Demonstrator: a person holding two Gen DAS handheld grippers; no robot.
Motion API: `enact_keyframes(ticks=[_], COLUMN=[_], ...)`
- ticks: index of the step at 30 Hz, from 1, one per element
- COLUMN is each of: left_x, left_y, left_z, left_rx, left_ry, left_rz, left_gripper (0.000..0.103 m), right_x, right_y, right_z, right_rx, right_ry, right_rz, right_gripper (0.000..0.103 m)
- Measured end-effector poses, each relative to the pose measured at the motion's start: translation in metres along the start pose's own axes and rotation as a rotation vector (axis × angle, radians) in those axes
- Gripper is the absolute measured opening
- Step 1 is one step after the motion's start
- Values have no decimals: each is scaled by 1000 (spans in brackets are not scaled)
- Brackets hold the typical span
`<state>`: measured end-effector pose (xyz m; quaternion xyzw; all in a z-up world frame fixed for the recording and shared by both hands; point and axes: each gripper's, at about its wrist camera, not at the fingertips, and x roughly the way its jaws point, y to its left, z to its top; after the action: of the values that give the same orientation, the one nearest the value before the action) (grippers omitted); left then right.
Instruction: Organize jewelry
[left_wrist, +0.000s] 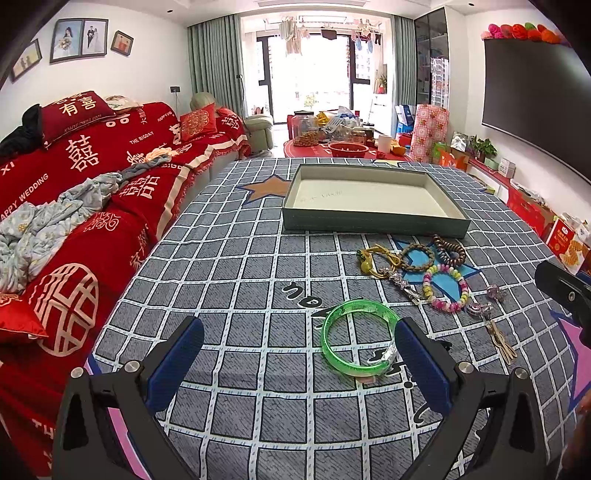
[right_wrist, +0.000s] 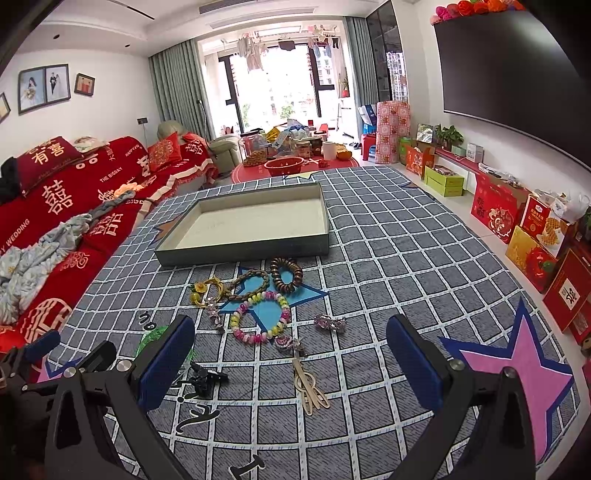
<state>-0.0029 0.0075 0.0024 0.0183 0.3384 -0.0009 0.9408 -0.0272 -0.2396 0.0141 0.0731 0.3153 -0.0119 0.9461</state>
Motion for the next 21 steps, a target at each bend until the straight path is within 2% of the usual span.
enact_keyframes(ticks=[21], left_x=[-1], left_y=[1], left_z=[1], left_rx=[-1], left_ry=[-2], left_rz=[2], left_gripper=[103], right_x=[0], right_y=[0], right_z=[-1], right_rx=[2], right_ry=[0], right_rz=[1], right_gripper=[103])
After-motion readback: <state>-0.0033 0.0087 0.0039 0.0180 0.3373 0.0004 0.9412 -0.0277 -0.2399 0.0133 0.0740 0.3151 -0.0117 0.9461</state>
